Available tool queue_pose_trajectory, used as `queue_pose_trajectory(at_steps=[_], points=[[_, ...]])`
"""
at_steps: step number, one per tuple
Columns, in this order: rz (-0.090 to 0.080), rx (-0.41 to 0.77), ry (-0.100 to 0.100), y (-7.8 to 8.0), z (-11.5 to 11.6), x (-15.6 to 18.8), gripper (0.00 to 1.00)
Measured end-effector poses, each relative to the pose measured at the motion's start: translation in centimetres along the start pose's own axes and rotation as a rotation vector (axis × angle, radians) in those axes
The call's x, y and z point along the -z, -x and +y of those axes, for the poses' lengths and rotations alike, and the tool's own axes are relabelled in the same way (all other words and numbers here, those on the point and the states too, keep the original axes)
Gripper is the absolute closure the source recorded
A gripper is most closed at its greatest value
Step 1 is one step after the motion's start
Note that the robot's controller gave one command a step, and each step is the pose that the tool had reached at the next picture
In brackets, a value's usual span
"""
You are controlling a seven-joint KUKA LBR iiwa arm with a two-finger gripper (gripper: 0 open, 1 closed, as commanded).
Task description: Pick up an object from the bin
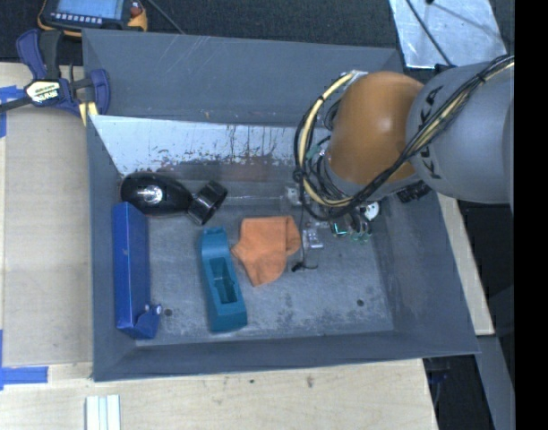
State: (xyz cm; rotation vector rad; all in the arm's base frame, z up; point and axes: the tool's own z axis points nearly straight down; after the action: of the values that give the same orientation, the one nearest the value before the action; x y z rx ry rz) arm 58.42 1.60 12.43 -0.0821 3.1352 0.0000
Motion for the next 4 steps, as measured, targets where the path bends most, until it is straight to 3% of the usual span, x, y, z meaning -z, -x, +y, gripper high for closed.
queue_pose_trajectory(at_steps=[1, 2, 3, 4], points=[[0.001, -0.144, 0.0, -0.3, -0.2, -5.3, 1.0], [0.001, -0.144, -0.001, -0.3, -0.2, -5.3, 1.0], [0.002, -0.119, 0.0, 2.2, 2.0, 1.6, 1.0], [0.002, -0.118, 0.0, 2.2, 2.0, 1.6, 1.0]])
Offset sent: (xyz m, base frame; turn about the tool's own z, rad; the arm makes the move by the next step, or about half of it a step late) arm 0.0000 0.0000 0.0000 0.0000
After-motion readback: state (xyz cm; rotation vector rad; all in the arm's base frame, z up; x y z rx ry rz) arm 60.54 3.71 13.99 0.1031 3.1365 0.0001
